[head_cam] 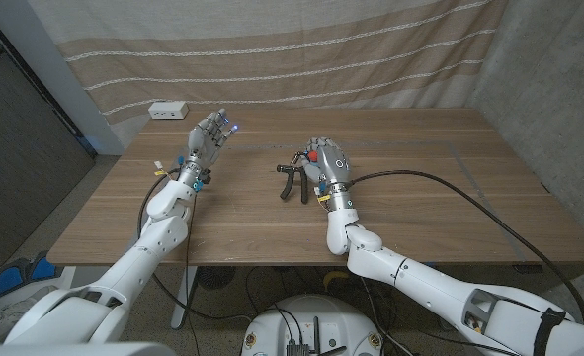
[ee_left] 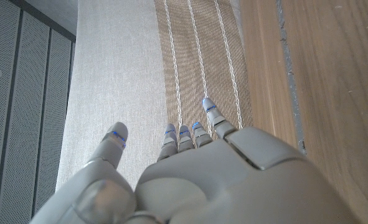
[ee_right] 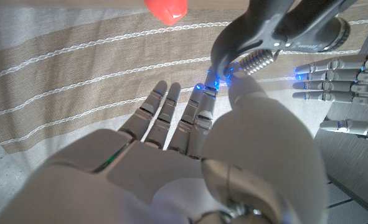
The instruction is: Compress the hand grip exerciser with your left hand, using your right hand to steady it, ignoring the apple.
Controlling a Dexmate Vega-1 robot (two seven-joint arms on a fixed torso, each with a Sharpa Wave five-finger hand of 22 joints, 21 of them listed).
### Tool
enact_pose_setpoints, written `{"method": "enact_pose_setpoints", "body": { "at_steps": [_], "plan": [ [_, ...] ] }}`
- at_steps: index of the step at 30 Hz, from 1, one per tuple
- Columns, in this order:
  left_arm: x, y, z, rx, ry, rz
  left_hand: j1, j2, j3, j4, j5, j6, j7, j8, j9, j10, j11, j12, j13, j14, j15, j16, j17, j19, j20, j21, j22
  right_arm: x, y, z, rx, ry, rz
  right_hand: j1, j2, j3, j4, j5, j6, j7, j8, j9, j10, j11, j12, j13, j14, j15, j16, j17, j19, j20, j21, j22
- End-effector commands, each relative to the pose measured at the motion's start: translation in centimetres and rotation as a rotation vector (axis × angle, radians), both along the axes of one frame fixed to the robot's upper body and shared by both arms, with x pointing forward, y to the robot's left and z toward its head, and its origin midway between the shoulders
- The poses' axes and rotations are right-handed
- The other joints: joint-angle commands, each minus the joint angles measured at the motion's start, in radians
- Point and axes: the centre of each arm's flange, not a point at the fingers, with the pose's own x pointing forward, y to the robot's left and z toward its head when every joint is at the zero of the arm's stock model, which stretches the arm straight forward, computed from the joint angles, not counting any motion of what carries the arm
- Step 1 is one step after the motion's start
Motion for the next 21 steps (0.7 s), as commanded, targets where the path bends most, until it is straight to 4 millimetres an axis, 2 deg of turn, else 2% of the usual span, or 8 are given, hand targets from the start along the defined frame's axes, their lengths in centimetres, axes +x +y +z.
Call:
{"method": "enact_pose_setpoints", "body": {
  "at_steps": [1, 9, 21],
  "plan": [
    [-0.3, -0.4, 0.5, 0.087, 0.021, -0.039, 0.014, -0.014, -0.001, -0.023, -0.005, 0.025, 0.002, 0.006, 0.002, 0.030, -0.004, 0.011, 0.005, 0.024, -0.001, 0.006, 0.000, 0.008, -0.002, -0.007, 0.002, -0.3, -0.8, 0.6, 0.050, -0.065, 0.035, 0.044, 0.058, -0.003, 0.004, -0.009, -0.015, 0.000, 0.007, 0.042, 0.041, -0.036, 0.006, 0.005, 0.013, -0.186, -0.001, 0.005, 0.005, -0.006, 0.005, 0.003],
    [-0.6, -0.6, 1.0, 0.156, 0.036, -0.053, 0.044, -0.037, 0.002, -0.060, -0.007, 0.045, 0.001, 0.013, 0.002, 0.067, -0.007, 0.018, 0.006, 0.069, -0.007, 0.014, 0.001, 0.015, -0.002, -0.021, 0.002, -0.7, -1.0, 1.1, 0.068, -0.096, 0.061, 0.042, 0.064, -0.006, 0.007, -0.020, -0.025, 0.000, 0.011, 0.052, 0.031, -0.035, 0.001, 0.008, 0.009, -0.184, -0.003, 0.008, 0.004, -0.007, 0.005, 0.003],
    [-0.8, -1.2, 1.9, 0.252, 0.050, -0.070, 0.072, -0.052, 0.005, -0.075, -0.007, 0.056, 0.003, 0.018, 0.003, 0.072, -0.011, 0.015, 0.007, 0.076, -0.009, 0.010, 0.002, 0.015, 0.000, -0.032, 0.002, -1.3, -1.1, 2.0, 0.099, -0.138, 0.104, 0.040, 0.071, -0.009, 0.008, -0.032, -0.034, 0.002, 0.017, 0.066, 0.025, -0.036, -0.003, 0.013, 0.005, -0.186, -0.010, 0.010, 0.001, -0.007, 0.004, 0.004]
  ]
}}
